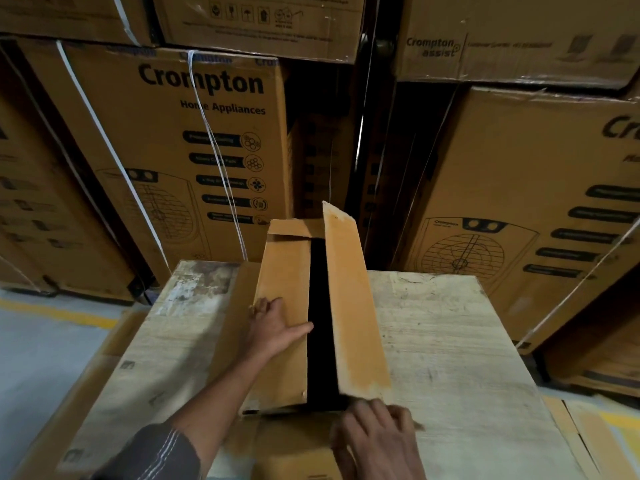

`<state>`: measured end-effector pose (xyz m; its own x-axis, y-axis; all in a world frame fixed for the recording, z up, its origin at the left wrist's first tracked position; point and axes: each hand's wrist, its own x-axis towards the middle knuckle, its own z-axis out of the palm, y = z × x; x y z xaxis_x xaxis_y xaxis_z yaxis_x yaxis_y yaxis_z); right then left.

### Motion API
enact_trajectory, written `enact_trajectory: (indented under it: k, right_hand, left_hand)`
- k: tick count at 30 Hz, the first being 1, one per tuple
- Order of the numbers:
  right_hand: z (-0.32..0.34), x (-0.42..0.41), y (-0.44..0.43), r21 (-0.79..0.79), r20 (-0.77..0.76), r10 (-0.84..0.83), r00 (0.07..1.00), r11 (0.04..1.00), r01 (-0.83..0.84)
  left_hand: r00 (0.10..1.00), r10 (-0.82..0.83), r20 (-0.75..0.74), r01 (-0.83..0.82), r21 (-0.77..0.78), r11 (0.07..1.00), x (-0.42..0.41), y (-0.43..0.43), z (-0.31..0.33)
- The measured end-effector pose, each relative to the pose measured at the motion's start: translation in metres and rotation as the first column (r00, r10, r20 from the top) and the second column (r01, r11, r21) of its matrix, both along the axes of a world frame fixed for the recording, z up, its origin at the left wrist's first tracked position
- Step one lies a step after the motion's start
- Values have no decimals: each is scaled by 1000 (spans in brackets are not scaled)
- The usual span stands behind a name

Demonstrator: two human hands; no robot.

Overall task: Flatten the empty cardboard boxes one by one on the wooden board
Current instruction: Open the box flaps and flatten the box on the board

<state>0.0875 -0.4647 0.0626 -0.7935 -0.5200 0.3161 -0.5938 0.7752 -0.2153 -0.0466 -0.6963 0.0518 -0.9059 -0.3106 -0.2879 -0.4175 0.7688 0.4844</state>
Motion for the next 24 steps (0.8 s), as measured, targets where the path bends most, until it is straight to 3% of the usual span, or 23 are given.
enact_trajectory:
  k: [4,5,6,7,9,11,13,17,21,24]
  right_hand:
    - [-8,10,14,389,338,22,941,907,-161]
    - [-18,10,14,366,416,-34,909,921,-133]
    - [-30,14,18,330,384,-45,922,939,-92]
    - [-40,22,26,373,462,-59,885,918,-133]
    - [-65,21,32,61,253,-72,965,996,58]
    - [-57,17,34,211,380,-183,907,972,107]
    - [-34,5,37,201,386,-204,900,970,134]
    - [-24,-32,19,343,551,-391,737,911,227]
    - [-23,-44,-3,436,489,-461,740,864,250]
    - [-25,-42,1,379,513,-452,730,882,280]
  left_hand:
    - [979,-160,127,180,-158,971,6,17,-17]
    - [974,-186,131,209,-192,959,13,22,-23]
    - [971,-205,126,229,-222,948,24,27,-28]
    - [968,-218,127,243,-246,938,38,32,-32]
    - [968,-205,146,238,-268,934,69,42,-42]
    - [978,-135,162,174,-263,949,93,48,-47]
    - [982,-51,181,96,-254,962,104,51,-47]
    - [976,47,212,6,-240,971,103,60,-40]
    - [986,52,160,-12,-240,971,98,65,-32]
    - [1000,14,16,-10,-200,980,107,52,-31]
